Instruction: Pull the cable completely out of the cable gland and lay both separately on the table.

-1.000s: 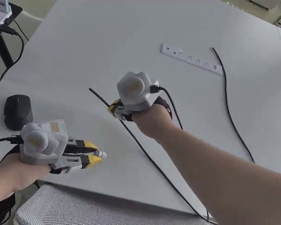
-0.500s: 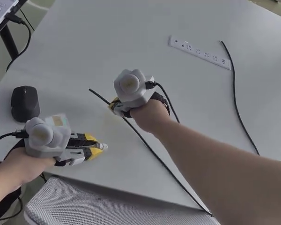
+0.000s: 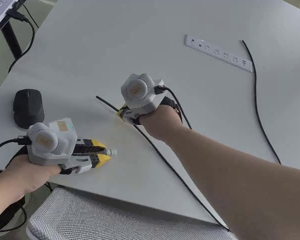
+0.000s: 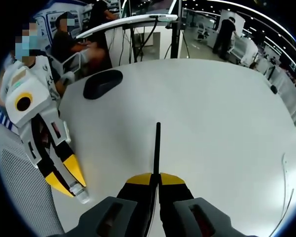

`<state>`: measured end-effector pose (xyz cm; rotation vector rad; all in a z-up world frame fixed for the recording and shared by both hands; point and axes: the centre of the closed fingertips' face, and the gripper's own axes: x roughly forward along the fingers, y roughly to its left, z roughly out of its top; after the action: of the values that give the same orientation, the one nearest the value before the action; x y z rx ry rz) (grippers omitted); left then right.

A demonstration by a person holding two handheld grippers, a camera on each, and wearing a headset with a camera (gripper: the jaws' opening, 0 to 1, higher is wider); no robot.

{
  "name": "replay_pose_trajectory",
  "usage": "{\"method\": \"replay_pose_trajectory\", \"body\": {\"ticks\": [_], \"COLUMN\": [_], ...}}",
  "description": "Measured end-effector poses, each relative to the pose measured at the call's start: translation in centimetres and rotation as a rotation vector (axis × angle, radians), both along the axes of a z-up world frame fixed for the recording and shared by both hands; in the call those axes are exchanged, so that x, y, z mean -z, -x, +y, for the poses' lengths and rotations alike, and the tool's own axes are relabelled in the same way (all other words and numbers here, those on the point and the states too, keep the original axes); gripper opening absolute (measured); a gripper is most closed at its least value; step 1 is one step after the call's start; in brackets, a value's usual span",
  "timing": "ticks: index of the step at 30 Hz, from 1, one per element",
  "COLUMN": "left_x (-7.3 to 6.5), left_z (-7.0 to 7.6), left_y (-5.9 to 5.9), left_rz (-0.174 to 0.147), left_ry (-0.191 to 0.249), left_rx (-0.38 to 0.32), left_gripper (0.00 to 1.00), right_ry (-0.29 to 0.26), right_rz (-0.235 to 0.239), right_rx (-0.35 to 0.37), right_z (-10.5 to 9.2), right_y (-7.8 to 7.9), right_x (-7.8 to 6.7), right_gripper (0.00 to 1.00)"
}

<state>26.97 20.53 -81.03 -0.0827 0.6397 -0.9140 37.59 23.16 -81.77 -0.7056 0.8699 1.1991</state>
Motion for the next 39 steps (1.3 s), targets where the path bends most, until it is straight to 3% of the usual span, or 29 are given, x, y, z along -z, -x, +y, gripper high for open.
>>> {"method": "replay_pose_trajectory", "body": {"ticks": [6,21,29,35,39], "left_x": [0.19,0.35,0.43,0.5,0.62], "left_z": [0.13,0.24,0.29,0.22,0.24], "left_y": [0.12,0.39,0.11,0.03,-0.03], "left_rz": [0.005,-0.043,-0.036,-0.042,-0.044], "left_ry": [-0.015,-0.103,-0.11,-0.111,-0.111], "left_rx": [0.005,0.034,0.034,0.039,0.041], "left_gripper": [0.16,0.16,0.16,0.16,0.16], "right_ry": [0.008,0.018,0.024,0.032,0.023], "right_rz": [0.004,-0.005,-0.017,-0.054,-0.043], "right_rx": [-0.011,-0.02,-0.022,-0.025,-0.021], "right_z": [0.13,0.19,0.19,0.24,0.36], "right_y": [0.05,0.11,0.01,-0.22,-0.28], "right_x": [0.47,0.78,0.82,0.68,0.67], "right_gripper": [0.0,0.0,0.0,0.05,0.07]}}
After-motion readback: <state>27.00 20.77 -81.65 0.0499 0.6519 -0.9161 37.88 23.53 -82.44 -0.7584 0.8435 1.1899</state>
